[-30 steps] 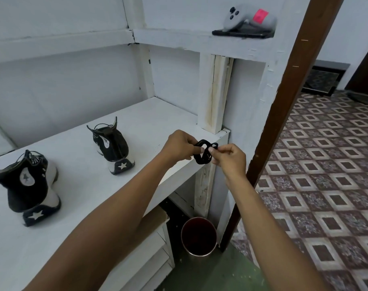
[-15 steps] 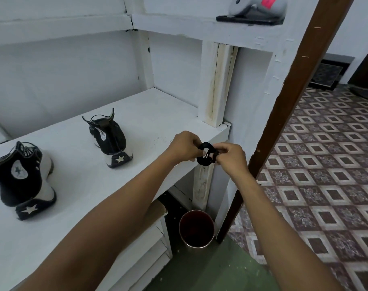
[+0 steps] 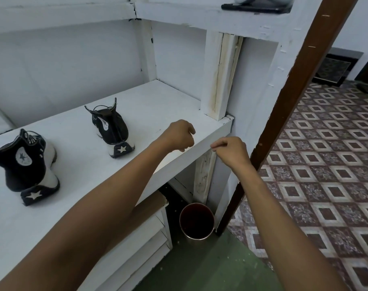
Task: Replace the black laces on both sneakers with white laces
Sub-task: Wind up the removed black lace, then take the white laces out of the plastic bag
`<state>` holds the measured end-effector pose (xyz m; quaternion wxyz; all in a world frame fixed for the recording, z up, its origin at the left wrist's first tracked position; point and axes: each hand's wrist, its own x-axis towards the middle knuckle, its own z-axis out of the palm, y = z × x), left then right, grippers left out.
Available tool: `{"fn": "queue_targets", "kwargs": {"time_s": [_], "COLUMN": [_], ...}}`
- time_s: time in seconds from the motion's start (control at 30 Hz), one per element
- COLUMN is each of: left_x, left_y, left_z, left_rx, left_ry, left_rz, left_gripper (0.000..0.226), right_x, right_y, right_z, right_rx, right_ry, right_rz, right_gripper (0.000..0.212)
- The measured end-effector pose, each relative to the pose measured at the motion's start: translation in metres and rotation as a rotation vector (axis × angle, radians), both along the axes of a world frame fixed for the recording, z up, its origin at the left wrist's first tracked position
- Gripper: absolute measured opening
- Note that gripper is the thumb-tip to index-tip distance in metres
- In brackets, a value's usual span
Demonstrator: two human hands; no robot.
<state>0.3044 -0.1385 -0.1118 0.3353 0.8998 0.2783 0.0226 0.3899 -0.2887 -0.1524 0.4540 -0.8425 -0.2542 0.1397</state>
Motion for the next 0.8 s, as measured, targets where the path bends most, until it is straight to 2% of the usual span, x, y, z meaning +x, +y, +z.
{"fn": "queue_targets", "kwargs": {"time_s": [0.23, 0.4, 0.57, 0.8], "left_x": [-0.043, -0.105, -0.187, -0.318], "left_y": [0.015, 0.035, 0.058, 0.094], "left_z": [0.02, 0.05, 0.077, 0.094], "left_rx": [-0.009, 0.048, 0.116, 0.165], "left_ry": [-0.209, -0.385, -0.508, -0.536], "left_rz": [0.162, 0.344, 0.543, 0.834], "left_gripper": [0.032, 0.023, 0.017, 0.017], "right_x": [-0.025, -0.062, -0.119, -0.233], "right_y": [0.027, 0.069, 0.128, 0.202], "right_z": [0.032, 0.071, 0.1, 0.115], "right_rx": [0.205, 0.348, 0.407, 0.417], "right_ry": [0.103, 0.148, 0.199, 0.292], "right_rz": [0.098, 0.236, 0.449, 0.799], "right_gripper": [0.024, 0.02, 0.021, 0.023]}}
